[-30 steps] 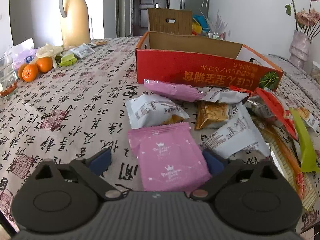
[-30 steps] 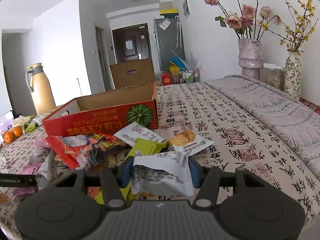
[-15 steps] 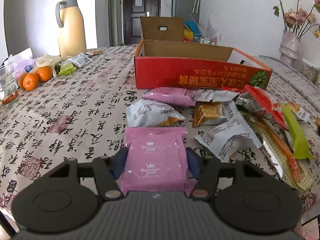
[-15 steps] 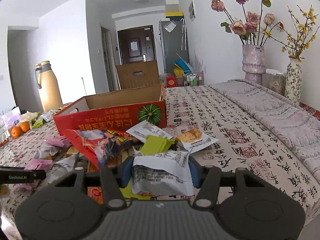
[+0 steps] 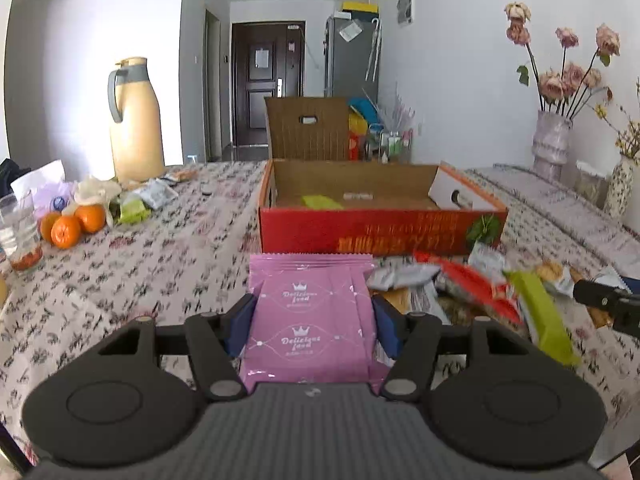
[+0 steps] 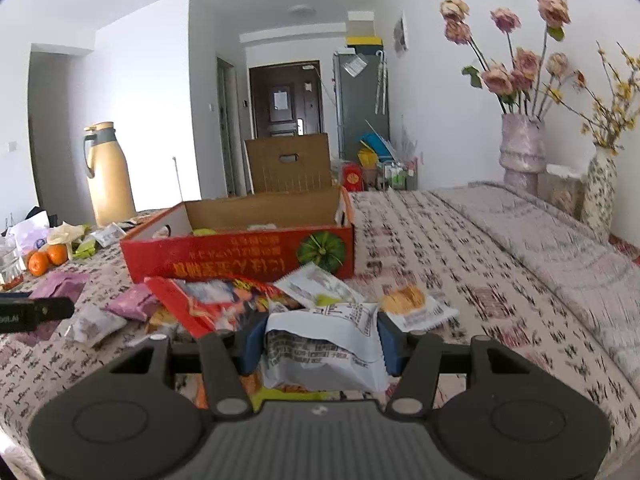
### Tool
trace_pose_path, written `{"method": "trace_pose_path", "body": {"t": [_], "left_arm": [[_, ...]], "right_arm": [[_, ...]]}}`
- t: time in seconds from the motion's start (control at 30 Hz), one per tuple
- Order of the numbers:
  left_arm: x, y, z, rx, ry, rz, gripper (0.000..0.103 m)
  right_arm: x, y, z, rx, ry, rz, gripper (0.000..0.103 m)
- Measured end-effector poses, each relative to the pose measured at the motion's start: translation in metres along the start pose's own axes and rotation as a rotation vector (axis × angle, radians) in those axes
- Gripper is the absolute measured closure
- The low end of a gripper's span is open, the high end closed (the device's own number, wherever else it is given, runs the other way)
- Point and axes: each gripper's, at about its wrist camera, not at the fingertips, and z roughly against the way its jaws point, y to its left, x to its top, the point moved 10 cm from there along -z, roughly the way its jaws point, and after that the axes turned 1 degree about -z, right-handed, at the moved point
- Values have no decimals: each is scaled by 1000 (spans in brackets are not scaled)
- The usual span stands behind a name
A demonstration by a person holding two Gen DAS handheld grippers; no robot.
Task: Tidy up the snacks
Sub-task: 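Carry the white and pink packets into the box and open both grippers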
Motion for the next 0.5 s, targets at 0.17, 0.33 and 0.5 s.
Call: {"method": "trace_pose_path", "body": {"t": [0.17,0.33,0.5], "left_arm": [[23,-1,-7,1,-34,2,40],[44,0,-20,3,-55,7,40],[68,0,-39,10,-64,4,40]], "right_arm": [[18,5,-11,7,-24,7,47],[36,7,-30,13,-38,11,47],[57,11,-53,16,-53,16,47]]}}
